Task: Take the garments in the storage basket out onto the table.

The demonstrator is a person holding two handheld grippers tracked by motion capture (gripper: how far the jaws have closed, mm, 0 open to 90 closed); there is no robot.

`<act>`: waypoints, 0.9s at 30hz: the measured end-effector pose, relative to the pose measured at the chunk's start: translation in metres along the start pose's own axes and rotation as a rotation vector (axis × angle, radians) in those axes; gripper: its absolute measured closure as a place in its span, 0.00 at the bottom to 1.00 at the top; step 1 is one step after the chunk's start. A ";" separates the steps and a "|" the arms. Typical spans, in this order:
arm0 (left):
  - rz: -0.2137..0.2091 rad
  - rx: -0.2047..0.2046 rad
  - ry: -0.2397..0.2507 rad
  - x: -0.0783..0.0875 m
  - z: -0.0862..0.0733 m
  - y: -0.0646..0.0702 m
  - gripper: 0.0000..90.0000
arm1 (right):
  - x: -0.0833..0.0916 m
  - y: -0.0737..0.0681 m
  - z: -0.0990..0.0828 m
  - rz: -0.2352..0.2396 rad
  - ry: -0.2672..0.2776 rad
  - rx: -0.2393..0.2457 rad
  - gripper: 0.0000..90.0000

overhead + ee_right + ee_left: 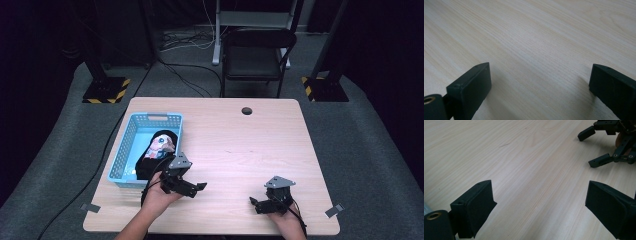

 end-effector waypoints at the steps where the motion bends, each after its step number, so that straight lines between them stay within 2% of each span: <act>1: 0.001 0.001 0.000 0.001 0.000 -0.001 0.08 | 0.000 0.000 0.000 0.000 0.000 0.000 0.04; 27: 0.027 0.036 0.030 0.016 0.001 -0.014 0.08 | 0.000 0.000 0.000 0.000 0.000 0.000 0.04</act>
Point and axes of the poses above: each handheld gripper's, and its own axes: x roughly backward along the jaws, z roughly out of its top, y roughly to its right, the point moved 7 cm from there along -x, roughly forward along the jaws, and after that the axes turned 8 degrees about -z, right-handed, at the moved point
